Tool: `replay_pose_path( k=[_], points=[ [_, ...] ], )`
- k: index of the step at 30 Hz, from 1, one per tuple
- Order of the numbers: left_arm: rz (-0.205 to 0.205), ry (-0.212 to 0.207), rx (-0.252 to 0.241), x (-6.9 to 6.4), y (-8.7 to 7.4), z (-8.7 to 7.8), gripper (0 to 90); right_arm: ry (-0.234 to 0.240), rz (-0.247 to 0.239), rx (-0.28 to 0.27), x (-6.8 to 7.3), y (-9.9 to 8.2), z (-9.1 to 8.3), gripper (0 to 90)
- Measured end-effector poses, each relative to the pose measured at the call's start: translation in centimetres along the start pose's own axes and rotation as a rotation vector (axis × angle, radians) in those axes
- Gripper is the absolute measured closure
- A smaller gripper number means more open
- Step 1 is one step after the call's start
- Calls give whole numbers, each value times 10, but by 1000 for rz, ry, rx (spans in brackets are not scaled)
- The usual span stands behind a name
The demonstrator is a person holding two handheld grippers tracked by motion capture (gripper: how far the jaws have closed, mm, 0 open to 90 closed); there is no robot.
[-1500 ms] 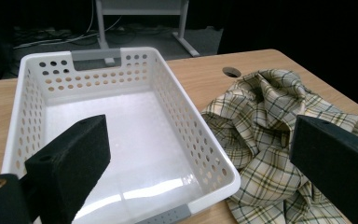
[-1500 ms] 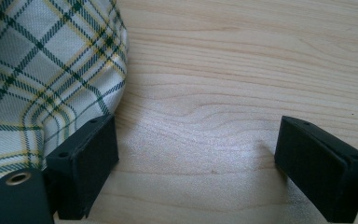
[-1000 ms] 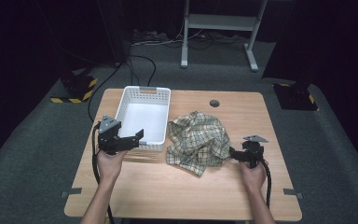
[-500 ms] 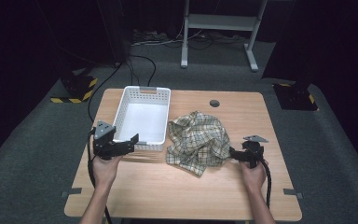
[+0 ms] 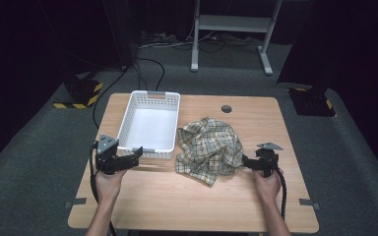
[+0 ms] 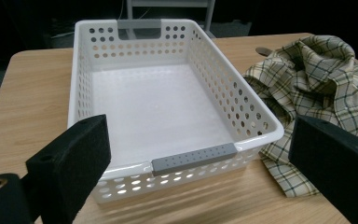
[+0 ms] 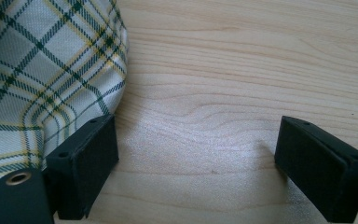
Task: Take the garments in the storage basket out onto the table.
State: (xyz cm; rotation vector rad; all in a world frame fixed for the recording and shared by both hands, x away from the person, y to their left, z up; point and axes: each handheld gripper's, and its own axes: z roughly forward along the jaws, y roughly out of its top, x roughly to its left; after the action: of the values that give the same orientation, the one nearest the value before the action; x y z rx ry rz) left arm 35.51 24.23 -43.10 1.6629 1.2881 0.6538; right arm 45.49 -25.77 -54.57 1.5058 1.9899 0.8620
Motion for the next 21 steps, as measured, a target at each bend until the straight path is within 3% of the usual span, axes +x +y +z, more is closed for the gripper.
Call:
replay_pose_path(
  k=[21],
  points=[
    [1,29,27,1,-17,2,58,0,0,0,0,0,0,126]
  ],
)
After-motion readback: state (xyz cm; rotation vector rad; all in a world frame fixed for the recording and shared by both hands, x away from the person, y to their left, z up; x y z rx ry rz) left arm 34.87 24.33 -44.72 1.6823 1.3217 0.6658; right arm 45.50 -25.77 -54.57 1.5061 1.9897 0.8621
